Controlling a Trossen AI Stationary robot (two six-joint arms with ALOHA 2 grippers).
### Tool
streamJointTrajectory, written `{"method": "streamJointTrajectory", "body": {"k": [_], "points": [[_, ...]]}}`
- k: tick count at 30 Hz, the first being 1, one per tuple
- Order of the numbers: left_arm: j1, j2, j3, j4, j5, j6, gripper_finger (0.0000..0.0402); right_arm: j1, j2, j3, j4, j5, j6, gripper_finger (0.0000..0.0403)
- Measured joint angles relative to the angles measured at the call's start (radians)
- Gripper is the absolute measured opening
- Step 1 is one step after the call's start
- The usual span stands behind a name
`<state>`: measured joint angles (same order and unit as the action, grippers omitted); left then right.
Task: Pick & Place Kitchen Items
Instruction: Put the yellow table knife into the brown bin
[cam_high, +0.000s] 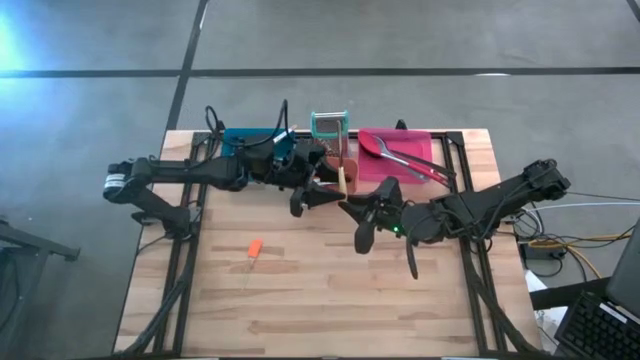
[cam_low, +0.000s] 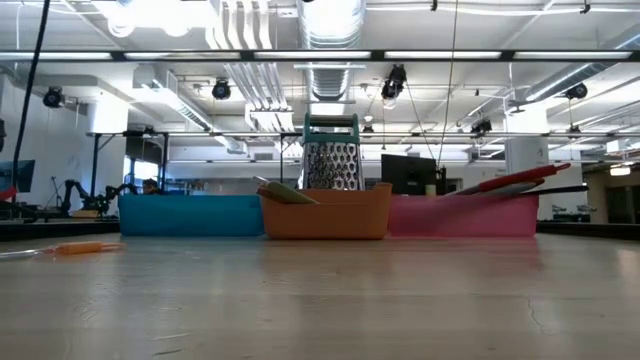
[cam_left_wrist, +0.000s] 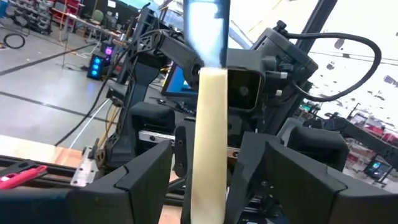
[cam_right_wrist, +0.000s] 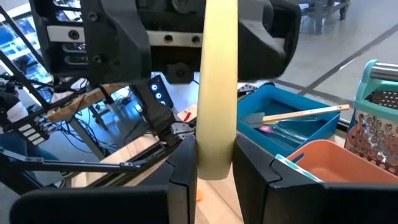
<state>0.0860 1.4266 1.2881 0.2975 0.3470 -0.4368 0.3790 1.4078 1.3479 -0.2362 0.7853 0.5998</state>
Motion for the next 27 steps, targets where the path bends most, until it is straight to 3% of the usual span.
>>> {"method": "streamJointTrajectory", "body": {"k": [4,7,15,27], "points": [[0.0,0.004,0.0,0.003,0.003,-0.001,0.0255,0.0,0.0,0.0,0.001,0.0,-0.001,0.0062],[0.0,0.004,0.0,0.009,0.002,0.012,0.0228,0.0,0.0,0.0,0.001,0.0,-0.002,0.0062],[0.002,0.004,0.0,0.008,0.004,0.044,0.0063,0.0,0.0,0.0,0.001,-0.004,-0.009,0.0062],[0.006,0.004,0.0,0.008,0.019,0.059,0.0065,0.0,0.0,0.0,0.001,-0.003,-0.01,0.0062]]}}
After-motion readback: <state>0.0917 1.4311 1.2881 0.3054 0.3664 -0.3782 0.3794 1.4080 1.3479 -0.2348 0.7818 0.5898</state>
